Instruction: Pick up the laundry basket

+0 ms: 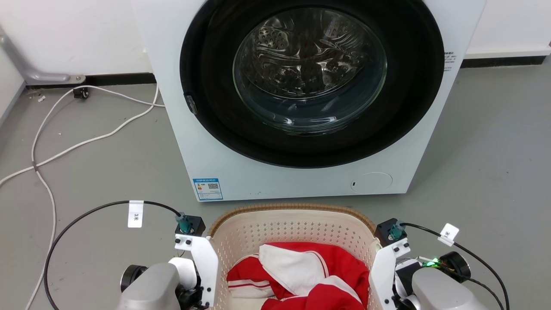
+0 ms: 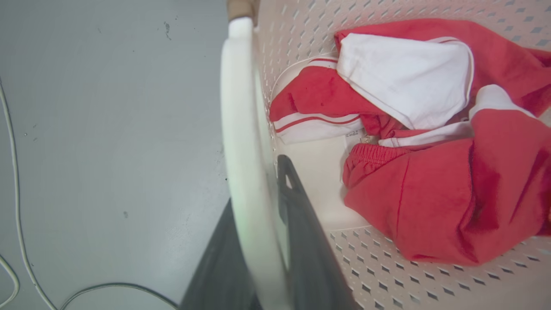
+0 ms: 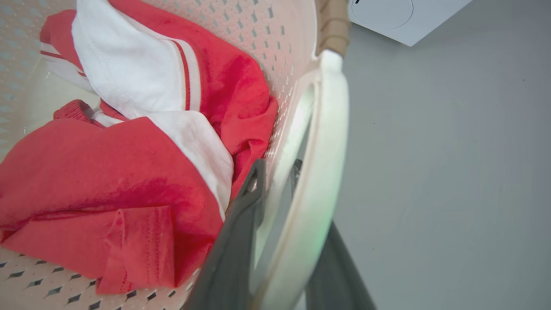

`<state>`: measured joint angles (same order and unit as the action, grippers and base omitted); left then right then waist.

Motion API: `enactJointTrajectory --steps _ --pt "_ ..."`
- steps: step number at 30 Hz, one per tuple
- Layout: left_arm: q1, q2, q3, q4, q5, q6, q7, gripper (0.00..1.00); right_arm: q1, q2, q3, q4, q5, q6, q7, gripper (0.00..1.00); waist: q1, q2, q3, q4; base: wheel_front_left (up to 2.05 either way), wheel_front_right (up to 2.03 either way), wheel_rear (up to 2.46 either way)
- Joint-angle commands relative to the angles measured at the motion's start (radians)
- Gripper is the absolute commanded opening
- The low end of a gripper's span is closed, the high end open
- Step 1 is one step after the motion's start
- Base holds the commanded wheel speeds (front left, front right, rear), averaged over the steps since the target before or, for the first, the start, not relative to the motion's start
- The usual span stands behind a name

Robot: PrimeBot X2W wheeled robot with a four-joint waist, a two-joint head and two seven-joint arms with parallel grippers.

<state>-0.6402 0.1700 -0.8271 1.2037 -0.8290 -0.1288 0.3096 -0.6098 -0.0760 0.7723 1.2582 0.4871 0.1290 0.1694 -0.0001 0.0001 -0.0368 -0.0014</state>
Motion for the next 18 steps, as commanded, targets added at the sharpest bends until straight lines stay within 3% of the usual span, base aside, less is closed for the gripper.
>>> enactJointTrajectory --steps 1,18 --pt "0.005 0.012 -0.01 -0.002 -0.009 -0.001 -0.002 0.0 0.01 -0.018 0.027 -0.003 0.011 0.003 0.005 0.0 0.0001 -0.0001 -0.001 0.0 0.0 0.0 0.0" --pt "0.0 0.02 -0.065 0.003 -0.064 -0.002 -0.002 0.0 0.009 -0.032 0.105 0.009 0.098 0.003 0.003 0.0 0.0001 -0.0001 -0.005 0.002 0.0 0.0 0.0"
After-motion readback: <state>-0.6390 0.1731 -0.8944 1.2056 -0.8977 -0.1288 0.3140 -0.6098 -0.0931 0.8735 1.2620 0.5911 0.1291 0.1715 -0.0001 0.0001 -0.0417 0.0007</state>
